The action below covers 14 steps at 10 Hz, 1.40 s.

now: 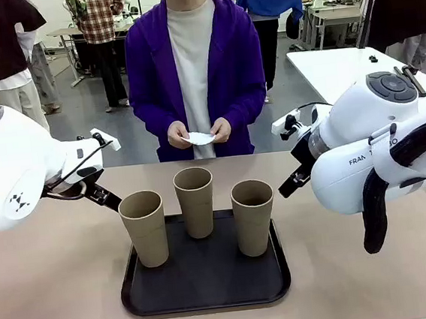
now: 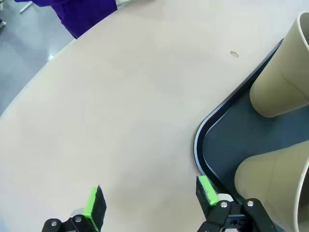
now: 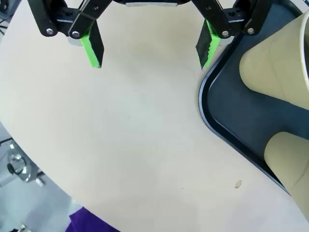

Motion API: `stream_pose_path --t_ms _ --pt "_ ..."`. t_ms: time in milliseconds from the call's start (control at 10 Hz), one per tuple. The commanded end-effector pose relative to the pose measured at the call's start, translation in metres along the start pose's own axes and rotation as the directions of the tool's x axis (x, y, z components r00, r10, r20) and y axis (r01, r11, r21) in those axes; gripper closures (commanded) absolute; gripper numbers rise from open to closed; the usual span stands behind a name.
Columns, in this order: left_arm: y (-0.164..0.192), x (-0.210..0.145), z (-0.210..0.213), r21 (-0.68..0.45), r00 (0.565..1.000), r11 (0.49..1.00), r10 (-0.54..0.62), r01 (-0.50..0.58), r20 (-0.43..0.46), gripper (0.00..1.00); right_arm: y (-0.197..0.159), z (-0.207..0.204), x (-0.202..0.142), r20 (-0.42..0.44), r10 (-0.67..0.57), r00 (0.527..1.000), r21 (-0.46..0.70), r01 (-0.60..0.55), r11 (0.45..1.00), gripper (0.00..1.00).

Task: Place coasters on the table and set cups on them.
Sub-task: Pick up one Reusable plastic cup and place it on a coaster set by the human.

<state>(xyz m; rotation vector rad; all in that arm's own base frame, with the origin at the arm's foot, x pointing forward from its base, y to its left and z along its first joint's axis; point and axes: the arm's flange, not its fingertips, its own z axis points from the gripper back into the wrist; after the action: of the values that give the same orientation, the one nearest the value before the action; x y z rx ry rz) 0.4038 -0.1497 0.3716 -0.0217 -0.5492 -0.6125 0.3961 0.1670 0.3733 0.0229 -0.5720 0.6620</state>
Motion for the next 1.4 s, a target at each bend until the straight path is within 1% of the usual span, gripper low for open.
stream_pose_path --t_ms 0,1300 --pt "-0.0001 0.0 0.0 0.0 1.0 1.0 0.0 0.0 0.0 0.0 0.0 0.0 0.0 0.0 0.0 1.0 0.0 0.0 1.0 0.0" --pt "-0.0001 0.0 0.0 0.0 1.0 1.0 0.0 0.0 0.0 0.0 0.0 0.0 0.0 0.0 0.0 1.0 0.0 0.0 1.0 0.0"
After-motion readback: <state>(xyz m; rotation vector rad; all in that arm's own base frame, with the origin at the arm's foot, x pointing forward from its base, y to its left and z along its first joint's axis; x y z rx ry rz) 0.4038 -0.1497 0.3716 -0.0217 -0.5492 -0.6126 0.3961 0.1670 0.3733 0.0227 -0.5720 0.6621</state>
